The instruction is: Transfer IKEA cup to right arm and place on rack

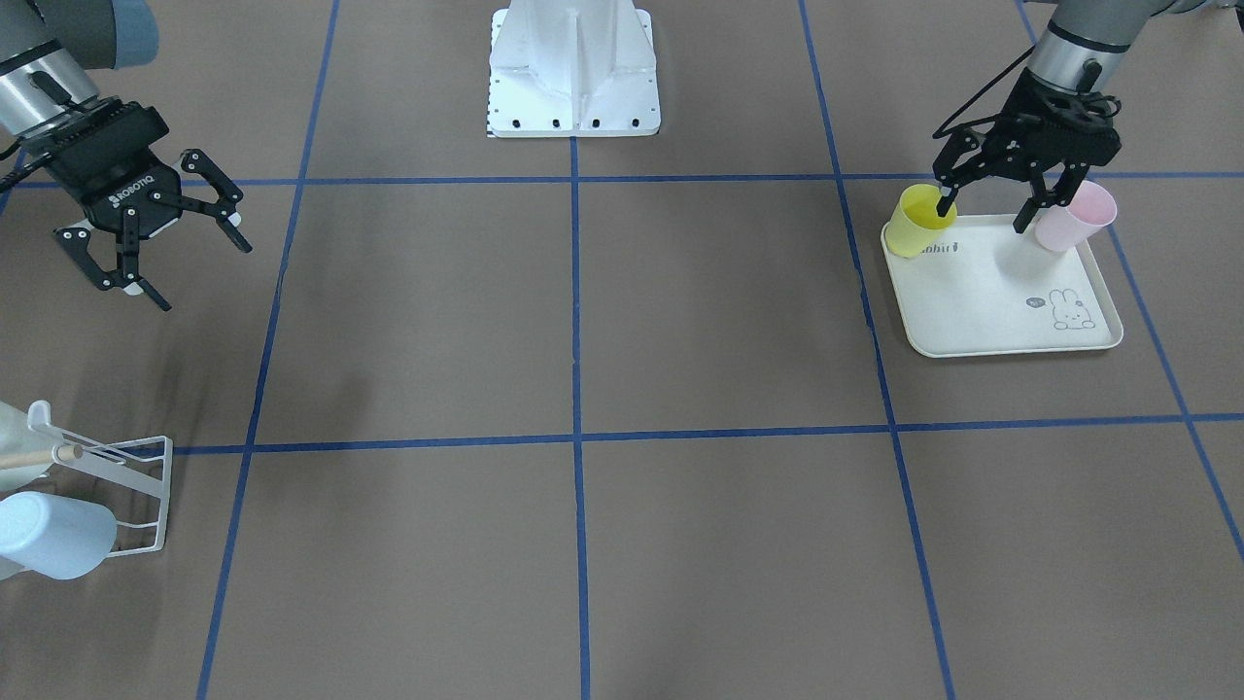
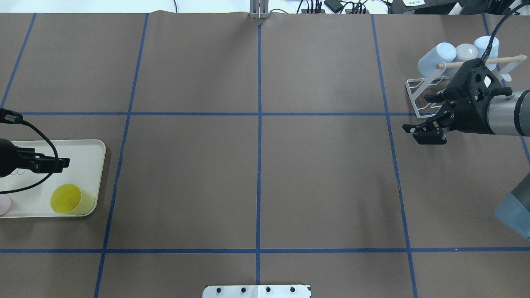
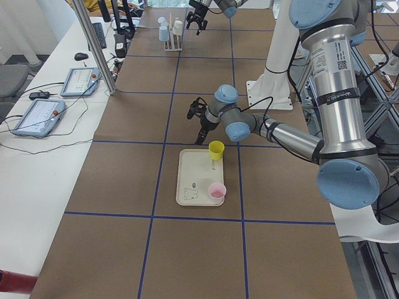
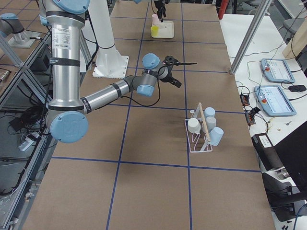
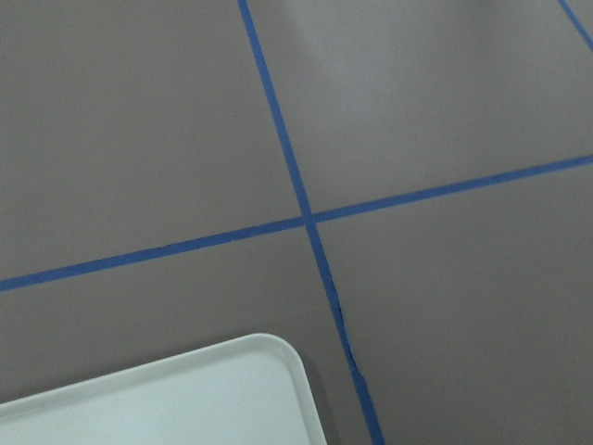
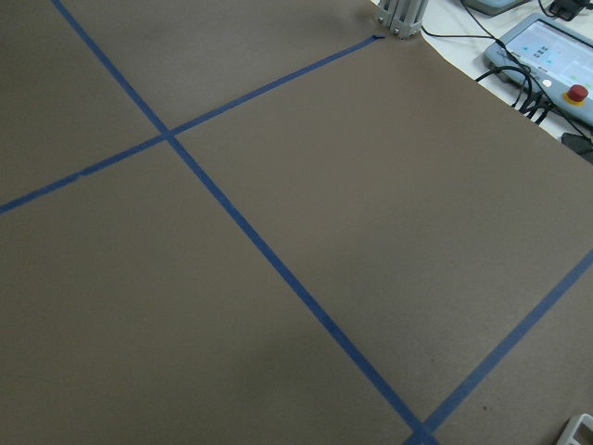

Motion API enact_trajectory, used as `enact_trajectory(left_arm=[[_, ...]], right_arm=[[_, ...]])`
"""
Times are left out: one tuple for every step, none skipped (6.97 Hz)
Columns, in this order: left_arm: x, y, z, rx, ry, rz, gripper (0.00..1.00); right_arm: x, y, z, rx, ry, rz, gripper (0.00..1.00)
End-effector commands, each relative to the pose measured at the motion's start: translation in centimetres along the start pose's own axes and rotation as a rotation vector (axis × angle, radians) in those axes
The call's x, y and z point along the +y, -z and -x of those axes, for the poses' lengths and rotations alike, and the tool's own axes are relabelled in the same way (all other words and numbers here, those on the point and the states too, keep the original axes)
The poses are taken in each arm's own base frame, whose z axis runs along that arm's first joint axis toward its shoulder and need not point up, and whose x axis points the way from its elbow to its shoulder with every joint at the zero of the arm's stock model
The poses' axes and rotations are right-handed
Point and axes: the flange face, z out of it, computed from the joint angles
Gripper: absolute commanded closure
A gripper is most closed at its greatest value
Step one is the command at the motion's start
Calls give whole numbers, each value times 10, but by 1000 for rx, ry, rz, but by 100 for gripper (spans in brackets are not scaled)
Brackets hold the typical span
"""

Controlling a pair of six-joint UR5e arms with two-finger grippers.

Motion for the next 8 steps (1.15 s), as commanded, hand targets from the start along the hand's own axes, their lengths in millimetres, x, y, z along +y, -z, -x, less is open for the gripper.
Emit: enact_trajectory(left_arm=[[38,-19,-14,0,-49,83,0],[46,-24,-18,2,-61,105,0],[51,-28,-14,-7,-63,118,0],[54,-35,-8,-20,-63,128,0],[57,-41,-3,-29,-61,134,0],[59,-45,0,-28,-61,133,1],[61,-51,5,-33,-59,134,12],[65,-58,12,-27,-62,129,39]], right_arm=[[0,-1,2,-24,-14,2,0],[1,-1,2,-24,-14,5,0],[1,-2,3,-26,-13,4,0],[2,-2,4,-27,-13,6,0],[2,-3,3,-27,-12,8,0],[2,-3,4,-28,-12,8,0],[2,-3,4,-28,-3,8,0],[4,-6,4,-29,-3,15,0]])
